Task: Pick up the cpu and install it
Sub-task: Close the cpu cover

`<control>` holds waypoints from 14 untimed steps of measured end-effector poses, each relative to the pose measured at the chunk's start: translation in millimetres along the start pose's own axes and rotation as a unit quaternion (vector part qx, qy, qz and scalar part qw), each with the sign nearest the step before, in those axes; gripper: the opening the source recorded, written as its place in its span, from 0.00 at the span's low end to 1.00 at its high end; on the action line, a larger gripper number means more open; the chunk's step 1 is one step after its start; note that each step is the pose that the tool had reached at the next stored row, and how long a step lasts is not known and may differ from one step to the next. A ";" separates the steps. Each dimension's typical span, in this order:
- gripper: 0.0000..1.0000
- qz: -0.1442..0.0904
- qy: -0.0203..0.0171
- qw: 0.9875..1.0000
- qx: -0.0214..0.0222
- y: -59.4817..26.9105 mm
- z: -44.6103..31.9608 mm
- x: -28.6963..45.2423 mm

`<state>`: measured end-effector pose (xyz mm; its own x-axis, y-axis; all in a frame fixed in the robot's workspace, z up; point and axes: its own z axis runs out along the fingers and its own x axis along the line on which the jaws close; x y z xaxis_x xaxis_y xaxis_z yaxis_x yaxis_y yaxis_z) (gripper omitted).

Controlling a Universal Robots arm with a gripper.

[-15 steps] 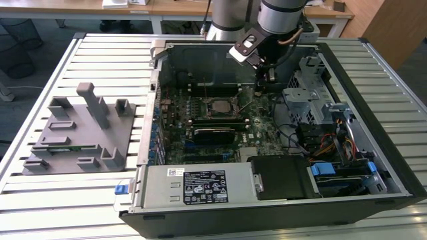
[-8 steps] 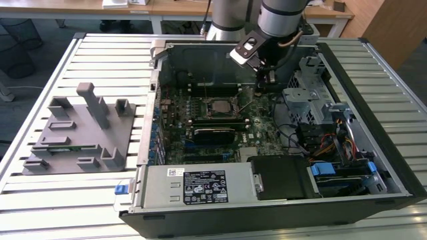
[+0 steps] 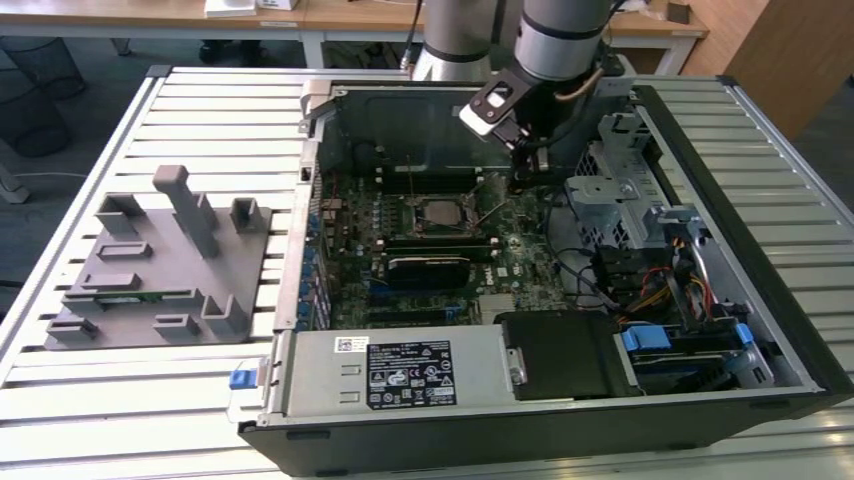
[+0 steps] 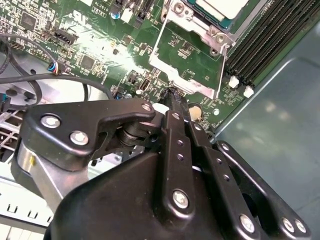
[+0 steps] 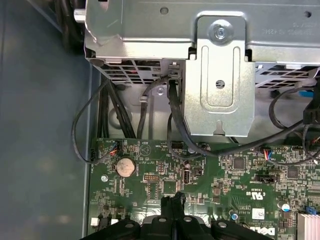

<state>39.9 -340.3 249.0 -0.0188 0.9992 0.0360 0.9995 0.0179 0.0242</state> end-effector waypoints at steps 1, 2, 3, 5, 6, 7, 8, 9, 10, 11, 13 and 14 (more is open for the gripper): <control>0.11 0.000 0.000 1.000 0.000 -0.3 0.4 0.0; 0.11 -0.001 0.000 1.000 0.000 -1.3 0.7 0.0; 0.11 -0.002 0.000 1.000 0.000 -3.2 0.8 0.0; 0.11 -0.003 0.000 1.000 0.000 -7.1 0.9 0.1; 0.11 -0.003 0.000 1.000 0.000 -9.1 0.9 0.1; 0.11 -0.003 0.000 1.000 0.000 -10.8 0.9 0.2; 0.11 -0.003 0.000 1.000 0.000 -12.5 0.8 0.2; 0.11 -0.003 0.000 1.000 0.000 -14.0 0.9 0.2; 0.11 -0.003 0.000 1.000 0.000 -15.4 0.9 0.3; 0.11 -0.003 0.000 1.000 0.000 -16.9 0.9 0.3; 0.11 -0.003 0.000 1.000 0.000 -20.2 0.9 0.5; 0.11 -0.003 0.000 1.000 0.000 -21.9 0.9 0.5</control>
<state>18.0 -340.2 247.6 -0.0251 0.9990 0.0360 0.9994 0.0242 0.0242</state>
